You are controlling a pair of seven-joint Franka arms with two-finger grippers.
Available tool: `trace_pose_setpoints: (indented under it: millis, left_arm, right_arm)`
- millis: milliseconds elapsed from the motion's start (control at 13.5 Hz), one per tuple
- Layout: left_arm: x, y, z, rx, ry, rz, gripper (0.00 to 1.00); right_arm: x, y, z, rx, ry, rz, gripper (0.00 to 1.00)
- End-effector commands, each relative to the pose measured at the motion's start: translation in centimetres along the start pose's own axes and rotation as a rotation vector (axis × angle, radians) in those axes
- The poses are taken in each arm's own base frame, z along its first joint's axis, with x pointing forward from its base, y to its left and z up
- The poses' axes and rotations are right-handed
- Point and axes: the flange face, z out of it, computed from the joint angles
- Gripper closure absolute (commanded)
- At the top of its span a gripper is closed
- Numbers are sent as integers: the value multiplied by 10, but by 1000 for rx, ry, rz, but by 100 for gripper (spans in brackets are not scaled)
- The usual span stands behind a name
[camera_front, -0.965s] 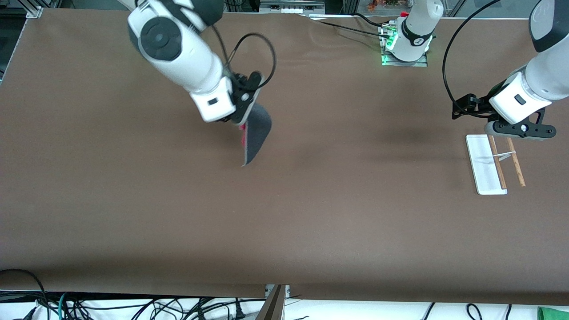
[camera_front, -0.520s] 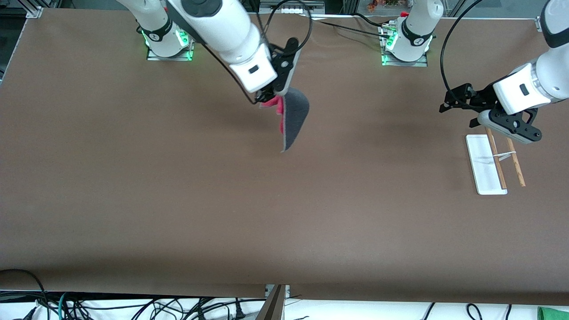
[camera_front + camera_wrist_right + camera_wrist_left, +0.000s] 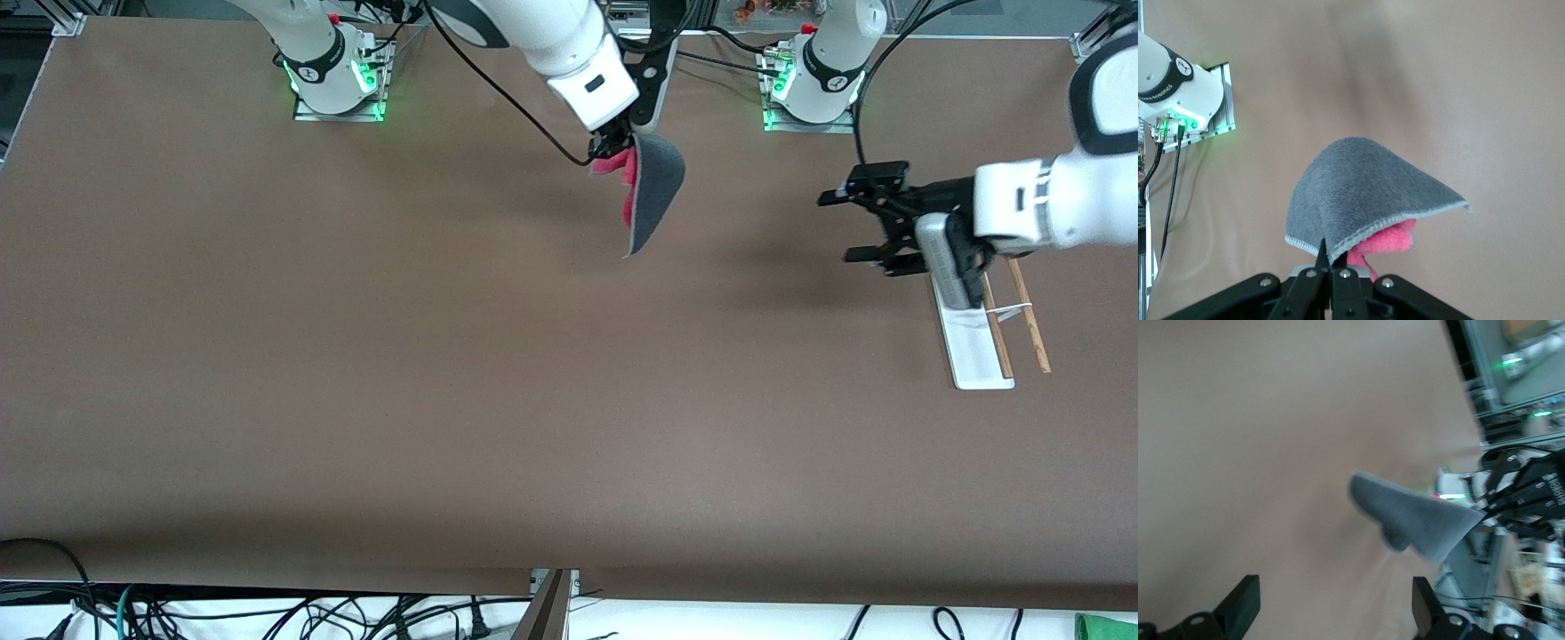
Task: Pass towel and hang on rack
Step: 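Hold the towel up while the left gripper reaches to grasp it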
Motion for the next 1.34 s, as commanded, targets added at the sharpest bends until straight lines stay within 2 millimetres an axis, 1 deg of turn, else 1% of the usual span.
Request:
trace_pose_setpoints:
  millis: [0,223,297,371,446,520,594,668,743,817,891,965,1040,1114,1188,1262]
  left_arm:
    - [12,-38,27,-201,68,118,0]
    - [14,-67,65,-291,99,334,0]
    - [18,-67,83,-335,105,432,0]
    - [18,-71,91,-367,130,501,0]
    - [19,-72,94,-374,160,579,0]
    - [20,-79,105,-382,175,658,0]
    - [21,-85,113,-403,226,728,0]
    - [24,-93,126,-419,277,819,0]
    - [33,-90,143,-437,341,932,0]
    - [37,-93,161,-458,405,992,0]
    - [39,-95,177,-483,459,1016,0]
    - [41,-96,187,-485,488,1058,0]
    - [41,-97,189,-471,504,1109,0]
    - [41,-103,193,-456,519,1150,0]
    - [39,-107,202,-456,527,1180,0]
    - [33,-113,215,-487,532,1180,0]
  right_arm:
    - [4,7,-9,-20,30,11,100]
    - [7,7,-16,-25,44,0,100]
    - [9,10,-22,-28,54,-2,100]
    - [8,11,-20,-29,53,-14,100]
    - [8,13,-18,-27,48,-46,100]
    - [6,14,-16,-36,32,-123,100]
    - [5,18,-10,-42,17,-208,100]
    - [3,18,-7,-38,9,-249,100]
    - [3,16,-6,-34,0,-271,100]
    - [2,14,-5,-29,-11,-305,100]
    - [3,12,-4,-27,-14,-353,100]
    - [3,11,-2,-24,-17,-398,100]
    - [4,7,-1,-25,-20,-431,100]
    - [6,1,0,-34,-28,-457,100]
    - [7,-3,1,-41,-33,-471,100]
    - [7,-3,1,-49,-38,-482,100]
